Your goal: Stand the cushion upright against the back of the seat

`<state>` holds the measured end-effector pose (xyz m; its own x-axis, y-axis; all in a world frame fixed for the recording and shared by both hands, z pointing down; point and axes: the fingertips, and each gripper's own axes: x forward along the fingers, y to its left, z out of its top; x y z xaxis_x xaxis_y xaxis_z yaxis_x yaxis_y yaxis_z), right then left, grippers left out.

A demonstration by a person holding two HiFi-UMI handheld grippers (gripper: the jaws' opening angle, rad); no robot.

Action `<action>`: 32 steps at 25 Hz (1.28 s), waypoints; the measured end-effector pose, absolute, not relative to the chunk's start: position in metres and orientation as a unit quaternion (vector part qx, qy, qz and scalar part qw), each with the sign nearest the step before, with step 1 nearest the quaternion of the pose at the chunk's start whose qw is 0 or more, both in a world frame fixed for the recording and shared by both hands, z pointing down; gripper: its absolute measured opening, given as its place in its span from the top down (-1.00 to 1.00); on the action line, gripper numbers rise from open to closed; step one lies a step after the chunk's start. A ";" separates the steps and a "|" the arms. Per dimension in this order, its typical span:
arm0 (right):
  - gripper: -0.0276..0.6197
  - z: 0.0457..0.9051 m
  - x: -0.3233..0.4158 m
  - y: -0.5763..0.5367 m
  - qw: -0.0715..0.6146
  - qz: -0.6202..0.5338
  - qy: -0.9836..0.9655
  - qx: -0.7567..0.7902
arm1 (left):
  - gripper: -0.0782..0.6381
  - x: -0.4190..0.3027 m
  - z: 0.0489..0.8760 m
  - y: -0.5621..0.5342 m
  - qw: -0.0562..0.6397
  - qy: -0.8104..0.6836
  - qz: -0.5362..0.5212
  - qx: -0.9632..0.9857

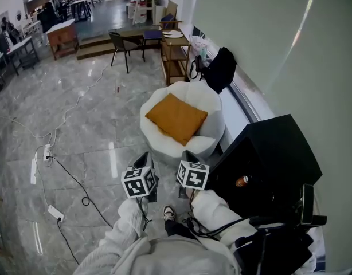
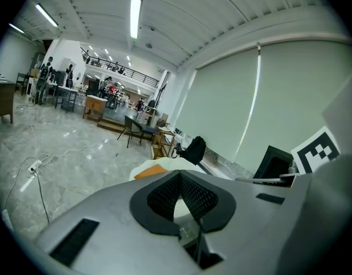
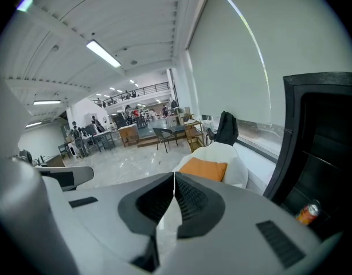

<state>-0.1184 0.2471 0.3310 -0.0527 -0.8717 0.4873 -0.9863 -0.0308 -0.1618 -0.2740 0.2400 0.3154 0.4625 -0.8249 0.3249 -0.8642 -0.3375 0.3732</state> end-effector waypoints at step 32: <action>0.72 0.328 -0.036 0.063 0.100 0.256 -0.672 0.688 | 0.76 -0.204 0.295 0.051 0.226 -0.521 0.041 0.822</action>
